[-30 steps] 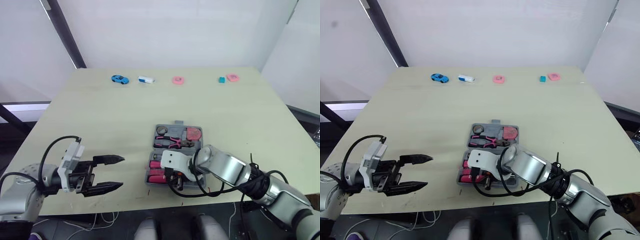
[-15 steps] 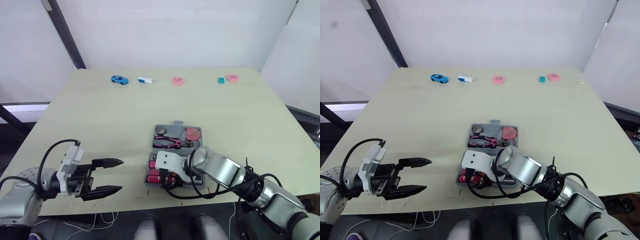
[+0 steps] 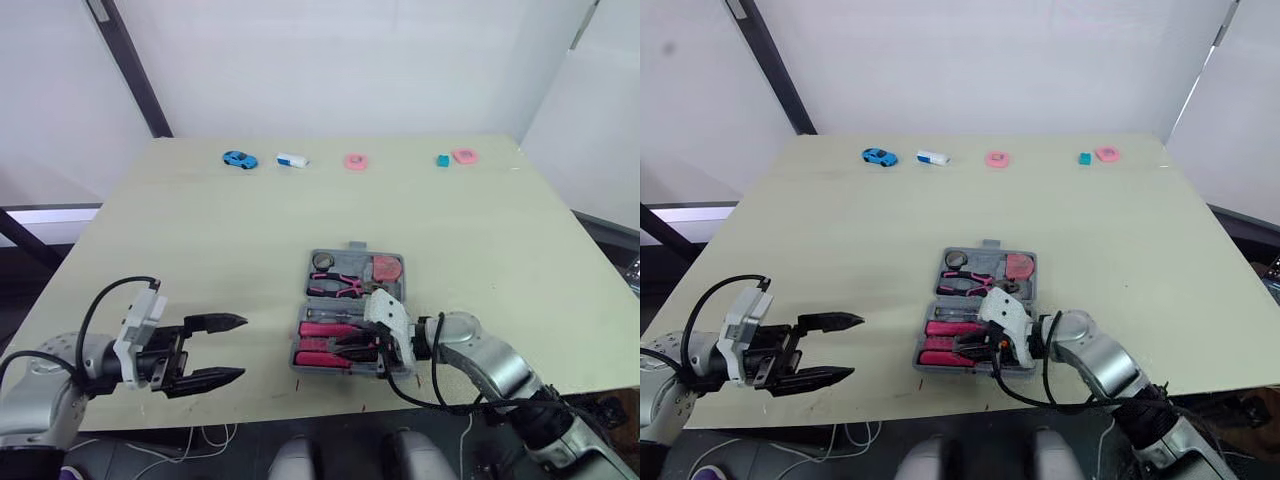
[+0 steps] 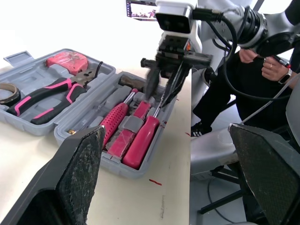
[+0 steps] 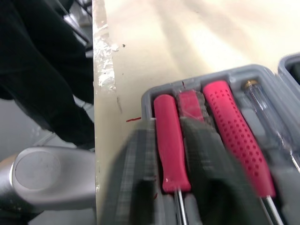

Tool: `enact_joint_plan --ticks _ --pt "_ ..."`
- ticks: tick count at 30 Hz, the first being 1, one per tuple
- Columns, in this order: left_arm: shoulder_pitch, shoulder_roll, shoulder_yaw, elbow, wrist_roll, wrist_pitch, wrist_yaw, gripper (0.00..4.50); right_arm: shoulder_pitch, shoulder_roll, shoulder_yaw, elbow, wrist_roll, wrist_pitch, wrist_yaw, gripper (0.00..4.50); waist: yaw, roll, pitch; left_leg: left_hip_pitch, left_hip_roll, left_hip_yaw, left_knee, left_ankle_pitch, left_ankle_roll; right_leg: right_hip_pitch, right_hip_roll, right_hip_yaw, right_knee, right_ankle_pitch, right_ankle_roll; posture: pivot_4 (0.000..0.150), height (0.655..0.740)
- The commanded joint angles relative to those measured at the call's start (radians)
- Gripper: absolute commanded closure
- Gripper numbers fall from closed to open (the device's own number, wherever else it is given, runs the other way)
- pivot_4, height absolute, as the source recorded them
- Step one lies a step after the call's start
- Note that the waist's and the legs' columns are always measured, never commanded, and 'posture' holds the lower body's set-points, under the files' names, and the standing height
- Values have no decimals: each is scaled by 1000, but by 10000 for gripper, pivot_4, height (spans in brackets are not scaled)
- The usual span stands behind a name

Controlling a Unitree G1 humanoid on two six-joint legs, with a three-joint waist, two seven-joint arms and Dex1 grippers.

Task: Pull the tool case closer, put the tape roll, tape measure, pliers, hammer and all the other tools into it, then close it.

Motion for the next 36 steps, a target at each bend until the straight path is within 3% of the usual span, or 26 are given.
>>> enact_joint_plan --ticks 1,13,19,24,28,36 --pt "4 -8 7 -5 -3 -23 -57 0 6 23 -11 21 -28 -75 -6 44311 0 0 0 0 0 0 0 0 0 0 0 0 0 0 0 1500 7400" --pt "9 -38 6 13 7 -45 -47 0 26 9 133 316 -271 -266 19 44311 -1 -1 -1 4 0 1 0 0 0 3 0 1 0 -1 -2 1500 7400" --pt "12 -49 9 17 8 -45 -38 0 27 0 120 340 -279 -282 41 44311 -1 -2 -5 22 1 1 -1 0 0 19 1 1 -1 -5 -1 1500 7400" --pt "19 -66 4 18 14 -52 -29 0 24 -13 168 389 -347 -272 44 44311 0 -1 -12 22 1 2 -1 0 0 19 0 1 -1 -5 -2 1500 7400" --pt "16 -79 4 18 18 -56 -18 0 41 15 141 393 -325 -295 39 44311 0 -1 -20 23 1 1 -3 0 0 19 0 1 -1 -5 -3 1500 7400" --pt "18 -129 30 25 25 -39 78 0 102 62 -133 149 -48 -320 45 44311 6 -3 -18 20 0 1 -2 0 0 18 -3 1 -2 -5 -3 1500 7400"
